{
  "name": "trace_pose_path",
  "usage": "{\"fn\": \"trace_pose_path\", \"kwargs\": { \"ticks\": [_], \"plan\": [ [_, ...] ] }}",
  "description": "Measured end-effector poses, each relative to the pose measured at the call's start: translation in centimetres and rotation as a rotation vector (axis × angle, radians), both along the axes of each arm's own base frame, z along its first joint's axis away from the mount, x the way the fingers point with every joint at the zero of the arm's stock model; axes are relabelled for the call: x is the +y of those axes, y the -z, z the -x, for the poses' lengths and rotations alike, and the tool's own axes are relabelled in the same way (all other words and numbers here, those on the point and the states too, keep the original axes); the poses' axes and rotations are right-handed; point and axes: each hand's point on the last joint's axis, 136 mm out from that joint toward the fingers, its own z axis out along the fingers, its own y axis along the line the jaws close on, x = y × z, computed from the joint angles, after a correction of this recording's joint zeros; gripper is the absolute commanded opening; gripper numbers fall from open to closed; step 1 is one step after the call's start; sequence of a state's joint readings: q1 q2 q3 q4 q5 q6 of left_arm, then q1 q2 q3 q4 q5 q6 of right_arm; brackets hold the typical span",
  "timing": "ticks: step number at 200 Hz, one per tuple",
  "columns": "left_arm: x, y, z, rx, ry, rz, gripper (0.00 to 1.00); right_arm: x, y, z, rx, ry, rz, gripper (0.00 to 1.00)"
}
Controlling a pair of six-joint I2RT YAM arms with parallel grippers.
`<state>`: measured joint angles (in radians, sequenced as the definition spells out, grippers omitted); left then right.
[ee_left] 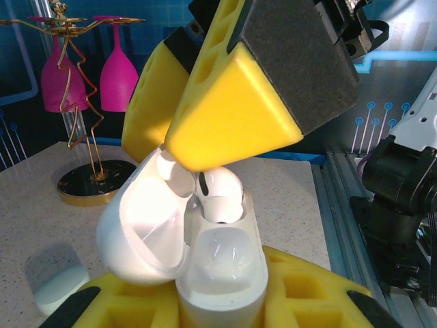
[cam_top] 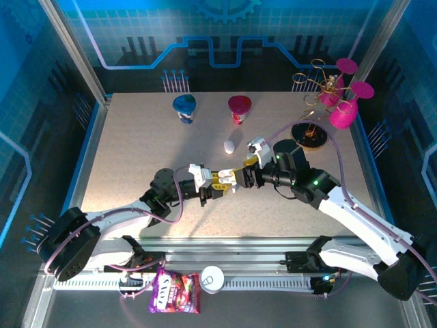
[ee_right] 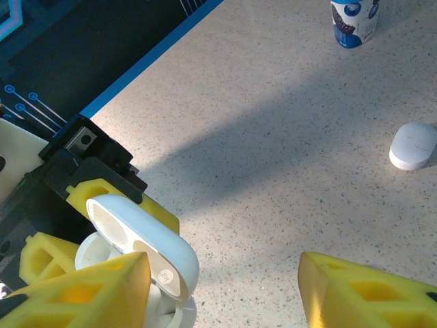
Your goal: Insert wireless bluetooth earbuds into charging case
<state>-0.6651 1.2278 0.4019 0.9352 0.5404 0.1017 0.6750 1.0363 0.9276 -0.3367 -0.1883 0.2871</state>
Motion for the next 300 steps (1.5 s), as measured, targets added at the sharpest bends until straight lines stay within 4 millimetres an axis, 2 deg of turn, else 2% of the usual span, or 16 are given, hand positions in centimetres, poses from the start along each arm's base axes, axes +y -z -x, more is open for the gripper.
{"fn": "trace_pose_path", "kwargs": {
  "ticks": [50, 79, 104, 121, 131, 153, 193, 222, 275, 300],
  "plan": [
    [0.1, 0.4, 0.3, -0.012, 0.002, -0.003, 0.0, 0.1, 0.1, 0.4, -0.014, -0.02, 0.019, 0.61],
    [0.7, 0.6, 0.3, -0.037, -0.03, -0.002, 0.0, -0.2, -1.2, 0.9, -0.037, -0.023, -0.014, 0.63],
    [1.2, 1.3, 0.2, -0.052, -0.063, -0.017, 0.0, -1.3, -3.3, 0.5, -0.071, 0.032, -0.091, 0.63],
    [1.6, 1.5, 0.3, -0.057, -0.078, -0.024, 0.0, -3.0, -3.2, -0.9, -0.058, 0.122, -0.135, 0.62],
    [1.7, 1.5, 0.5, -0.064, -0.082, -0.026, 0.0, -3.9, -2.3, -1.8, -0.028, 0.175, -0.142, 0.61],
    [2.1, 0.8, 0.8, -0.08, -0.083, -0.023, 0.0, -5.0, 1.4, -3.9, 0.077, 0.272, -0.097, 0.61],
    [2.7, -0.7, 1.7, -0.103, -0.083, -0.005, 0.0, -4.5, 9.0, -5.8, 0.272, 0.323, 0.043, 0.6],
    [3.0, -1.1, 2.1, -0.104, -0.082, -0.004, 0.0, -3.1, 13.9, -6.3, 0.401, 0.299, 0.139, 0.59],
    [3.0, -0.8, 2.3, -0.09, -0.07, -0.015, 0.0, 1.6, 18.4, -7.6, 0.512, 0.191, 0.192, 0.59],
    [3.0, -0.7, 2.4, -0.087, -0.066, -0.015, 0.0, 3.1, 20.0, -7.9, 0.552, 0.157, 0.202, 0.59]
  ]
}}
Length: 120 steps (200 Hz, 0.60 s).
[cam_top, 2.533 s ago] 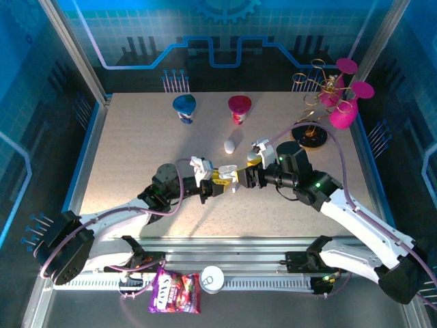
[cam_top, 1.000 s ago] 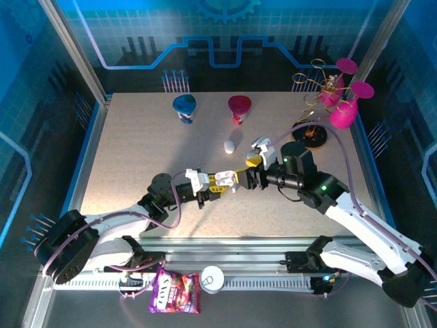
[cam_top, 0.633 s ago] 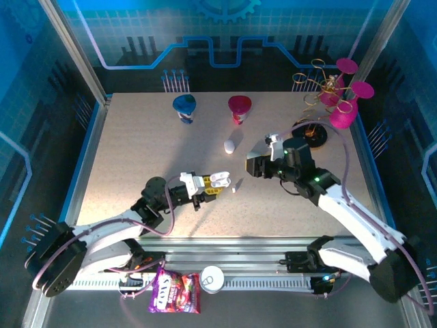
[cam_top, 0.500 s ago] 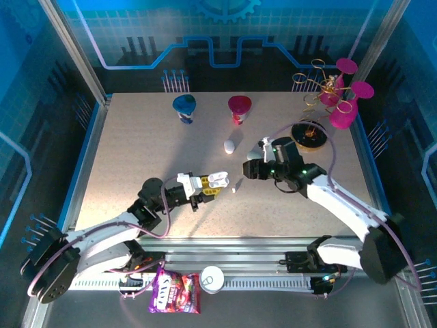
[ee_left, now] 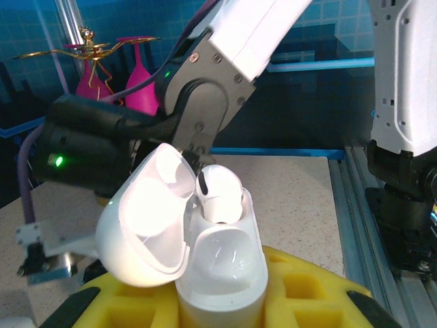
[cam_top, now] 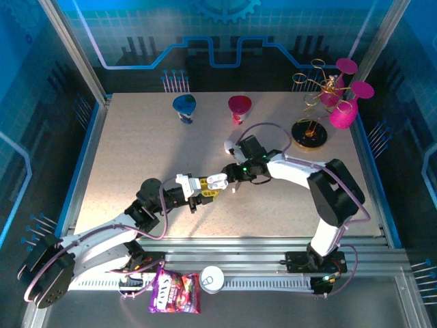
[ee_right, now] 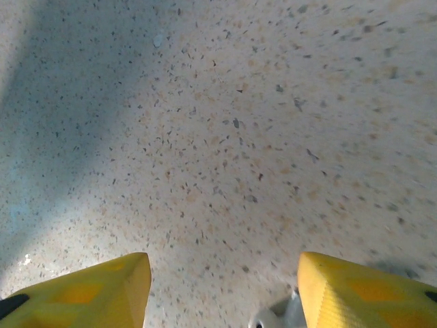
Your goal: Insert wireless bluetooth earbuds into charging case
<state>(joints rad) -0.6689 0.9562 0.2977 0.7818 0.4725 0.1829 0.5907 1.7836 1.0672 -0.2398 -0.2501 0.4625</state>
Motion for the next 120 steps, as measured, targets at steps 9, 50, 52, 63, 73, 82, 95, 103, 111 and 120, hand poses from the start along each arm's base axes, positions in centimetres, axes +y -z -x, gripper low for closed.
{"fn": "trace_pose_path", "kwargs": {
  "ticks": [9, 50, 52, 63, 73, 82, 95, 103, 111, 120],
  "plan": [
    [0.0, 0.0, 0.0, 0.0, 0.002, 0.0, 0.0, 0.4, 0.5, 0.0, 0.013, -0.011, -0.001, 0.59],
    [0.0, 0.1, 0.1, 0.002, 0.006, -0.002, 0.0, 1.0, 1.5, -0.1, 0.038, -0.047, 0.001, 0.62],
    [0.0, 0.1, 0.1, 0.003, 0.006, -0.002, 0.0, 1.0, 1.6, -0.1, 0.038, -0.05, 0.002, 0.63],
    [0.0, 0.2, 0.1, 0.006, 0.007, -0.005, 0.0, 1.0, 1.8, 0.2, 0.049, -0.062, 0.006, 0.63],
    [0.0, 0.2, 0.1, 0.009, 0.007, -0.007, 0.0, 0.8, 2.0, 0.5, 0.057, -0.073, 0.015, 0.63],
    [0.0, 0.3, 0.1, 0.009, 0.007, -0.007, 0.0, 0.7, 2.1, 0.8, 0.067, -0.08, 0.025, 0.63],
    [-0.1, 0.4, 0.1, 0.012, 0.007, -0.009, 0.0, 0.5, 2.3, 1.1, 0.075, -0.09, 0.034, 0.63],
    [-0.1, 0.5, 0.0, 0.014, 0.007, -0.012, 0.0, 0.4, 2.4, 1.2, 0.081, -0.095, 0.038, 0.63],
    [-0.1, 0.5, 0.0, 0.016, 0.008, -0.013, 0.0, 0.3, 2.4, 1.4, 0.08, -0.101, 0.04, 0.63],
    [-0.1, 0.5, 0.0, 0.017, 0.008, -0.013, 0.0, 0.2, 2.4, 1.5, 0.079, -0.104, 0.04, 0.63]
  ]
}}
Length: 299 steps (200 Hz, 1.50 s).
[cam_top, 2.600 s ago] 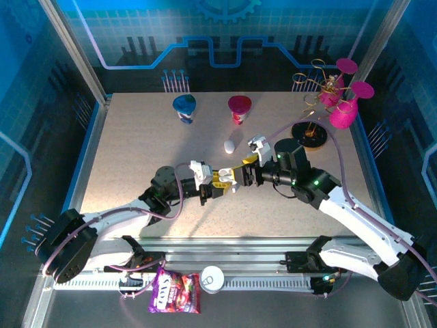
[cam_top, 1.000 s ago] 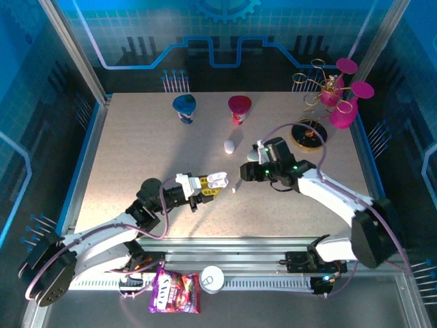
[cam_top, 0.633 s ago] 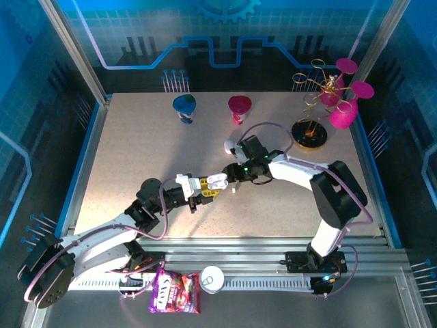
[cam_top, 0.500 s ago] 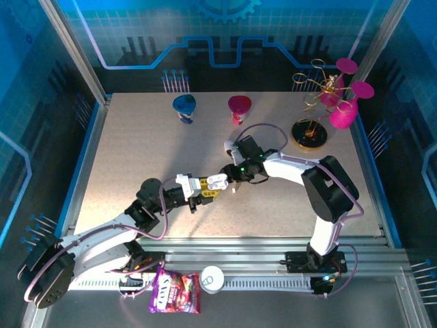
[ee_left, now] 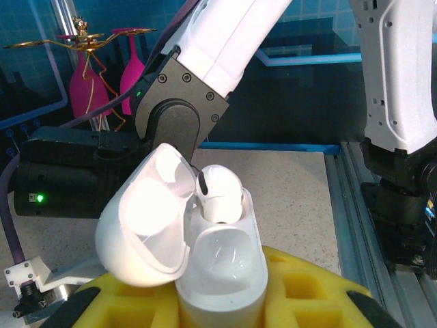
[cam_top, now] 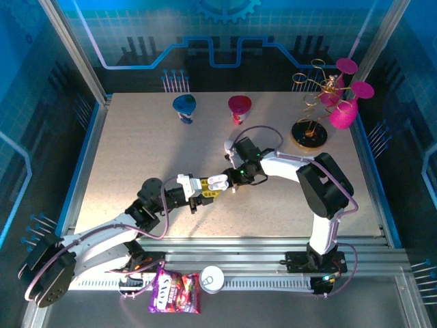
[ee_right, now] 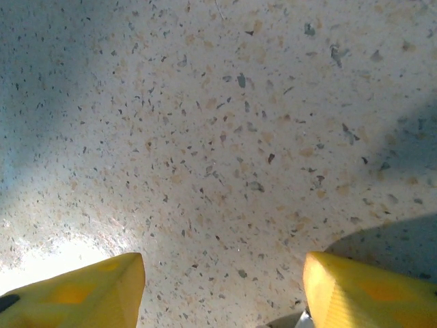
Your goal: Insert wireless bluetooth earbuds into charging case
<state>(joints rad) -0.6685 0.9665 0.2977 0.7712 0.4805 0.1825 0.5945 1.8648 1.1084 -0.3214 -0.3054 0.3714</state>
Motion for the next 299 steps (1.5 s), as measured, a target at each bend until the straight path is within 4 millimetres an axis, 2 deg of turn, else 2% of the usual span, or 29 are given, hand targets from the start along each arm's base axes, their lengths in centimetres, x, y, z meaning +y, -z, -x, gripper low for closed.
{"fn": "trace_pose_path", "kwargs": {
  "ticks": [56, 94, 155, 176, 194, 239, 278, 299],
  "plan": [
    [0.0, 0.0, 0.1, 0.005, 0.007, 0.002, 0.0, -1.9, -0.2, 2.8, 0.032, -0.006, 0.02, 0.63],
    [-0.1, 0.1, 0.1, 0.013, 0.007, 0.002, 0.0, -2.1, -1.2, 3.8, 0.029, -0.01, -0.003, 0.62],
    [-0.2, 0.5, 0.0, 0.034, 0.014, -0.002, 0.0, -2.3, -1.8, 2.9, -0.009, -0.022, 0.032, 0.62],
    [-0.2, 0.4, 0.1, 0.034, 0.014, 0.0, 0.0, -1.6, -1.3, 1.8, -0.014, -0.03, 0.041, 0.62],
    [-0.1, 0.0, 0.3, 0.025, 0.014, 0.007, 0.0, -1.6, -0.6, 2.0, 0.001, -0.038, 0.054, 0.62],
    [0.1, -0.6, 0.5, 0.007, 0.014, 0.02, 0.0, -1.4, 0.4, 4.1, 0.023, -0.074, 0.077, 0.6],
    [0.0, -0.3, 0.4, 0.015, 0.015, 0.014, 0.0, -1.1, -0.8, 7.0, 0.033, -0.097, 0.067, 0.57],
    [0.0, -0.1, 0.3, 0.023, 0.014, 0.009, 0.0, -0.8, -2.0, 7.2, 0.014, -0.095, 0.048, 0.56]
  ]
}}
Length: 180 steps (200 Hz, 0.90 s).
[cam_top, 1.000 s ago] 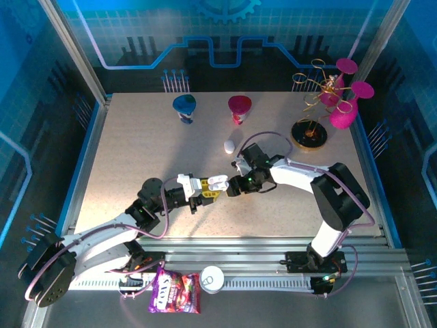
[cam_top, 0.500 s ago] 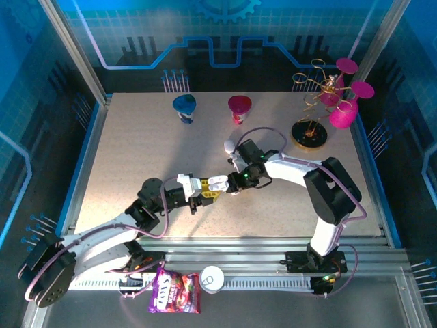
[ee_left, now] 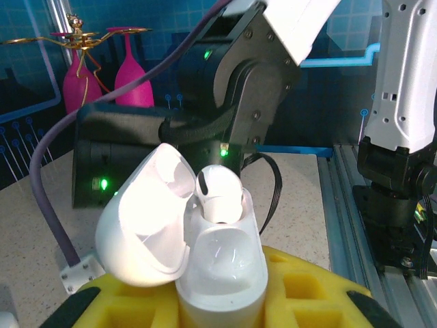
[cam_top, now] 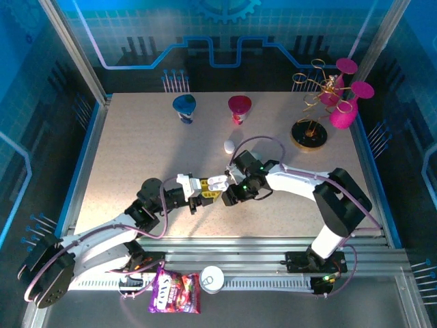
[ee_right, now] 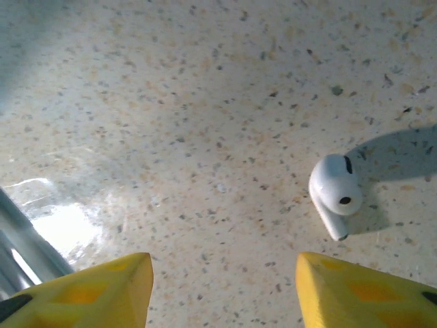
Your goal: Insert wireless bluetooth earbuds into charging case
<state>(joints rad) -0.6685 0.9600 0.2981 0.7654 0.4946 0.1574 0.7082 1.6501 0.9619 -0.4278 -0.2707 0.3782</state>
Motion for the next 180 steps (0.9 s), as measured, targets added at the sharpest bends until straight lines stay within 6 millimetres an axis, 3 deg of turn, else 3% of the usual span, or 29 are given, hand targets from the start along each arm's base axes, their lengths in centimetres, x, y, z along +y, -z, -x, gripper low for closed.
{"fn": "trace_pose_path", "kwargs": {
  "ticks": [49, 84, 180],
  "plan": [
    [0.0, 0.0, 0.0, 0.0, 0.0, 0.001, 0.0, -1.3, -0.5, -2.1, -0.027, 0.08, 0.059, 0.53],
    [0.1, -0.3, 0.1, -0.007, 0.0, 0.006, 0.0, -0.6, 0.0, -4.3, -0.023, 0.099, 0.102, 0.46],
    [0.1, -0.4, 0.2, -0.009, 0.0, 0.007, 0.0, -1.2, 2.4, -4.1, 0.061, 0.091, 0.248, 0.32]
  ]
}}
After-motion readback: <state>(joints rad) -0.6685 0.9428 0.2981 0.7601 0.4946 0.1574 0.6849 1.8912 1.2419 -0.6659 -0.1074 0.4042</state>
